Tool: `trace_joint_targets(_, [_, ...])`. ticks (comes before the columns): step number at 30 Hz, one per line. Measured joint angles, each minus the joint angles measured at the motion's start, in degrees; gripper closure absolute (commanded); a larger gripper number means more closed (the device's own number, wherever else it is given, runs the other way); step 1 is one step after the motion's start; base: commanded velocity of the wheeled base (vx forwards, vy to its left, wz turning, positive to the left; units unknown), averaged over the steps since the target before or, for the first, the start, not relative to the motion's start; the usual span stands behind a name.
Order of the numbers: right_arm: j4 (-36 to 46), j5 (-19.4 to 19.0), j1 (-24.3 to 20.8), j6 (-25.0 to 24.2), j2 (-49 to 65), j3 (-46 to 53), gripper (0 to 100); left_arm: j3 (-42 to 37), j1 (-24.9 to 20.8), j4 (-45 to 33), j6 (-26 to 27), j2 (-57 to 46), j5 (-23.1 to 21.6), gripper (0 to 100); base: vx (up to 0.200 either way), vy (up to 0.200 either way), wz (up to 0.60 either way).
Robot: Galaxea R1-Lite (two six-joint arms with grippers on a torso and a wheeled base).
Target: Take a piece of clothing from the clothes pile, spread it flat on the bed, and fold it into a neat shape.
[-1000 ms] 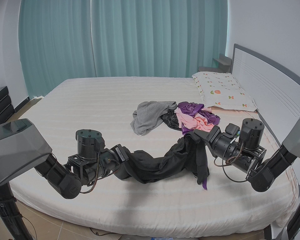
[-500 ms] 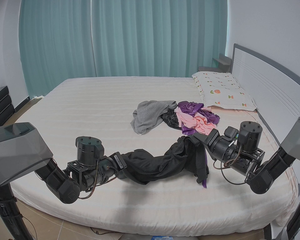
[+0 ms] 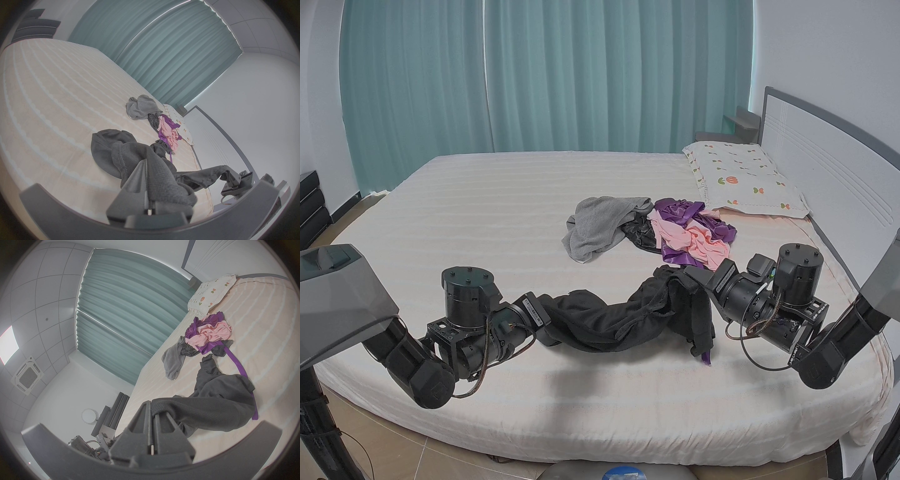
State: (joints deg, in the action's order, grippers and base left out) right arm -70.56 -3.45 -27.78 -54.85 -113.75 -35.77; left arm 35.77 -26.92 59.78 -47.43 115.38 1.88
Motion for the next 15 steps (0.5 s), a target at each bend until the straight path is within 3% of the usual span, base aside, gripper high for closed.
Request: trace_joint_targets(15, [0.0,2.1,-0.7,0.3,0.1,0.0,100,-0.3,0.5,0.2,-0.9,-1.4,-0.3,100,0.000,0.200,0.00])
